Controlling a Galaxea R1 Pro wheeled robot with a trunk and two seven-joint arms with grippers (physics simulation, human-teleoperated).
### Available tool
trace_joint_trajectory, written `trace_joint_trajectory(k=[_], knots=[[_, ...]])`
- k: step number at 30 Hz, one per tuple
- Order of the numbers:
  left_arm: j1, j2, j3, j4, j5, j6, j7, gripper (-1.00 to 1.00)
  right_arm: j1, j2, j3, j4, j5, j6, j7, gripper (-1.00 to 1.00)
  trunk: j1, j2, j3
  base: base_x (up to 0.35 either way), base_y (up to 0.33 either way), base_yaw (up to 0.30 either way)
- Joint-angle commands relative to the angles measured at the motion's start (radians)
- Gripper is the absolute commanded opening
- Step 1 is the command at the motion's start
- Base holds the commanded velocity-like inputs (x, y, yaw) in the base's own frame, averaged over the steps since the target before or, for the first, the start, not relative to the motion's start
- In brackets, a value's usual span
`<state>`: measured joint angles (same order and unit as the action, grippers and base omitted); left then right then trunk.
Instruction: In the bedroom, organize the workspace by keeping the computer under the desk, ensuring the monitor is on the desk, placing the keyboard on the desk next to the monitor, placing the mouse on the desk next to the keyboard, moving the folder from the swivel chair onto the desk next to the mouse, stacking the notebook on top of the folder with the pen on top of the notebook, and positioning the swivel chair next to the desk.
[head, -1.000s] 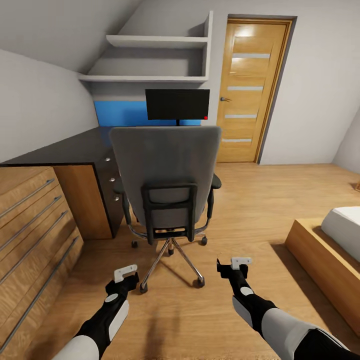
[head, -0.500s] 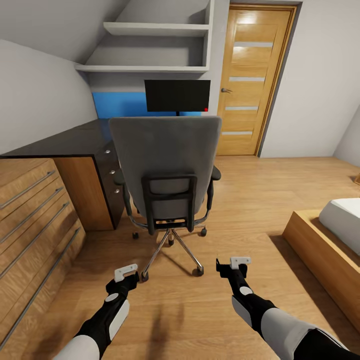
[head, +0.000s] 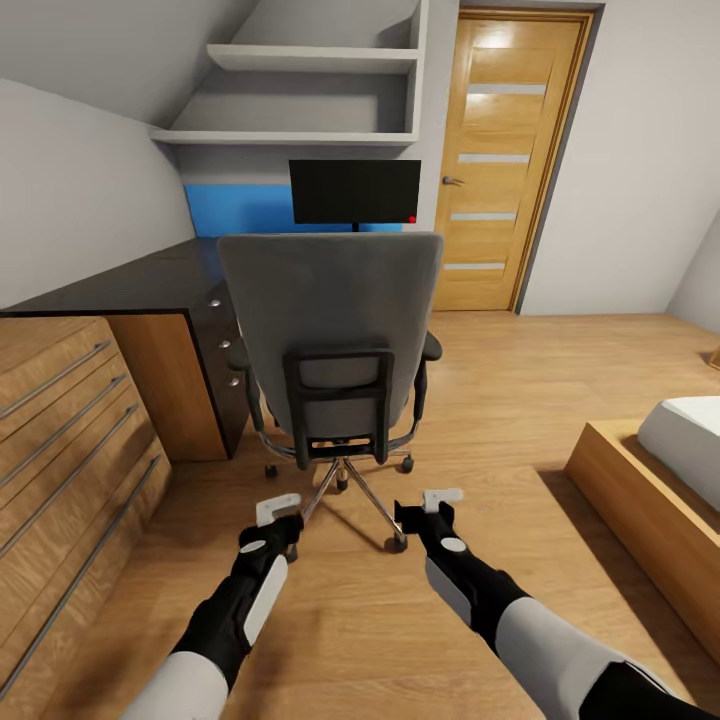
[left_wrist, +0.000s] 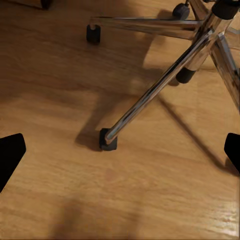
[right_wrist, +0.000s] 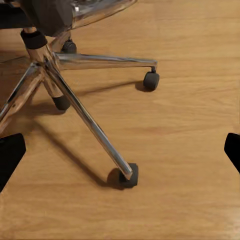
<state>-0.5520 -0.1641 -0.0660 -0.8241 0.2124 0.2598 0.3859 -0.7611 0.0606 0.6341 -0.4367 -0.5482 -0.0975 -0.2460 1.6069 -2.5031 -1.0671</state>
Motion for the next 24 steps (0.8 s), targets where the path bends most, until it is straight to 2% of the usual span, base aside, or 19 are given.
trace_joint_trajectory(k=[1,6,11,19,20,21,24], knots=[[0.0,0.0,-0.004,-0.036,0.01,0.043,0.017,1.0,-0.001,0.0,0.008,-0.027,-0.011,0.017,-0.008,1.0,0.0,0.0,-0.001,0.0,0.0,0.0],[0.0,0.0,-0.004,-0.086,0.009,0.1,0.03,1.0,-0.001,0.001,0.008,-0.082,-0.011,0.049,-0.01,1.0,0.0,0.0,-0.001,0.0,0.0,0.0],[0.0,0.0,-0.005,-0.091,0.009,0.11,0.027,1.0,-0.001,0.001,0.013,-0.114,-0.005,0.053,-0.015,1.0,0.0,0.0,-0.001,0.0,0.0,0.0],[0.0,0.002,-0.004,0.007,0.01,0.105,0.021,1.0,0.002,0.001,0.015,-0.138,0.017,0.034,-0.019,1.0,0.0,0.0,-0.001,0.0,0.0,0.0],[0.0,0.002,-0.003,0.009,0.01,0.101,0.021,1.0,0.002,0.001,0.015,-0.14,0.028,0.023,-0.019,1.0,0.0,0.0,-0.001,0.005,0.0,0.0],[0.0,0.003,-0.004,0.014,0.01,0.057,0.019,1.0,0.003,0.001,0.015,-0.139,0.075,-0.007,-0.02,1.0,0.0,0.0,-0.001,0.201,0.0,0.0],[0.0,0.003,-0.004,0.019,0.009,-0.004,0.018,1.0,0.004,0.001,0.015,-0.138,0.099,-0.026,-0.019,1.0,0.0,0.0,-0.001,0.26,0.0,0.0]])
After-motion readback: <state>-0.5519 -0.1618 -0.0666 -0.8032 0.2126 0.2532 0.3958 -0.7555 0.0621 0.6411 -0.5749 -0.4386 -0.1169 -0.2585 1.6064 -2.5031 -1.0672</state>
